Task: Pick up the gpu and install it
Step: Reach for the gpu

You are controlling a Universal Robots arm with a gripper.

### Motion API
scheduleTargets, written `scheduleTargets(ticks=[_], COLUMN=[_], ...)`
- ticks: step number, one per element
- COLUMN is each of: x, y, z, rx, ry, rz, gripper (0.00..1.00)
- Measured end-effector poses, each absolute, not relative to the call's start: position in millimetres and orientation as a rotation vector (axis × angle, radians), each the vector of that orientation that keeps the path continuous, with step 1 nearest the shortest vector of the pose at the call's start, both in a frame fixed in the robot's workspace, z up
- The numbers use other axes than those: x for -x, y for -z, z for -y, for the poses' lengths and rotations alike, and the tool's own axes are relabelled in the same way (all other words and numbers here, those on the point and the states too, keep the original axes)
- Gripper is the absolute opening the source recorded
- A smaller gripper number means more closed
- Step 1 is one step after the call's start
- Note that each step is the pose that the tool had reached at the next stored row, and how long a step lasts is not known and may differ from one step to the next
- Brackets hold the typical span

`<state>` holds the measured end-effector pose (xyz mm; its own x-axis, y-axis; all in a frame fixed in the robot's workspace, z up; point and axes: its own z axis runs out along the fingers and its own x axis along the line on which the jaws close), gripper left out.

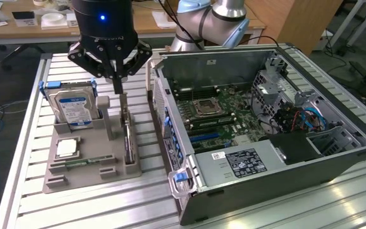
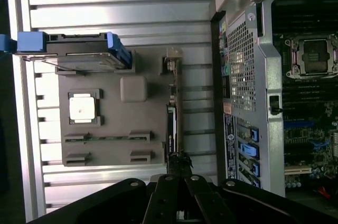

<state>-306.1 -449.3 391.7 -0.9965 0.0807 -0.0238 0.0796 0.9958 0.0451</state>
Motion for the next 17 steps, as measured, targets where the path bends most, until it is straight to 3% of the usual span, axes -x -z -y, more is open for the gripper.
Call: scheduleTargets(ticks=[17], x=[307], y=[-391], z=[467], rx=[-0.125], ry=[-0.069], rz=[-3.113], gripper=[0.11])
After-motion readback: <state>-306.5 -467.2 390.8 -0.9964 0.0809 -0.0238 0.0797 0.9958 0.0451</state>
